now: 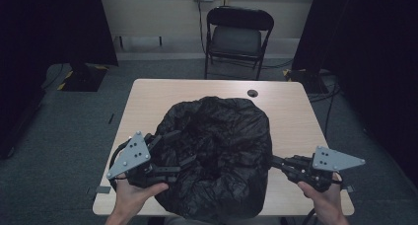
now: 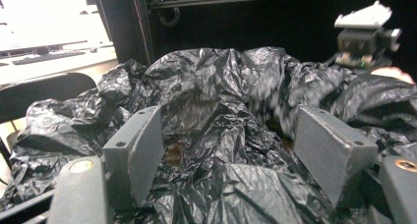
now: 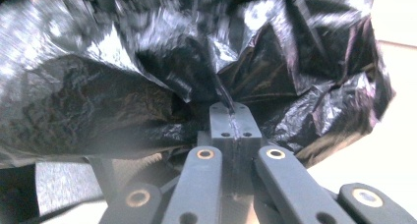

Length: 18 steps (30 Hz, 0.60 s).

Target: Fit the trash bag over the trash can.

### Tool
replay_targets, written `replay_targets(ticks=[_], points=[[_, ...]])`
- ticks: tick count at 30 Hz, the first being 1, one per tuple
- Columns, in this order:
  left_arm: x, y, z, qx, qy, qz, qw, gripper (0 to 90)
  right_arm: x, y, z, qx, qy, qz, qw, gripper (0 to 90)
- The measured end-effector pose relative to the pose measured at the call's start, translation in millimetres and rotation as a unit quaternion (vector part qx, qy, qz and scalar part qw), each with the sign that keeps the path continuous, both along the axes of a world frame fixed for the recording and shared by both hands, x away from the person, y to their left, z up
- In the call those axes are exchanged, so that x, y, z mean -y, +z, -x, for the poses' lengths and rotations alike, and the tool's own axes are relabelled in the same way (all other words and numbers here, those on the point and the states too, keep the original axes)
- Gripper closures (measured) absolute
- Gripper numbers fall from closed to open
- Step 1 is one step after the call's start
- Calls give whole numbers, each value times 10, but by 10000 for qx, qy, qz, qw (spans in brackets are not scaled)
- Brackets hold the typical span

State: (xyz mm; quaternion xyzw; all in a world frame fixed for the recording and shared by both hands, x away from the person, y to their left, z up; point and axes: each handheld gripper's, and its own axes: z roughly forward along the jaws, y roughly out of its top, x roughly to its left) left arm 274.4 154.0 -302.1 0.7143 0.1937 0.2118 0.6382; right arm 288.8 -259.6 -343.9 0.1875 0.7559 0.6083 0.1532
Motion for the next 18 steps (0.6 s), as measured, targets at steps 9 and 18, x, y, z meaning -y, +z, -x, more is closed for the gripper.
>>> replay_targets(ticks=[9,18], points=[[-19,-14,2,10,-31,15,10000,278,-163,-338,-25,-313,-21,447,9985,747],[-283,102,-8,88,323,295,9990,296,134,11,92,76,-350,115,9993,484]])
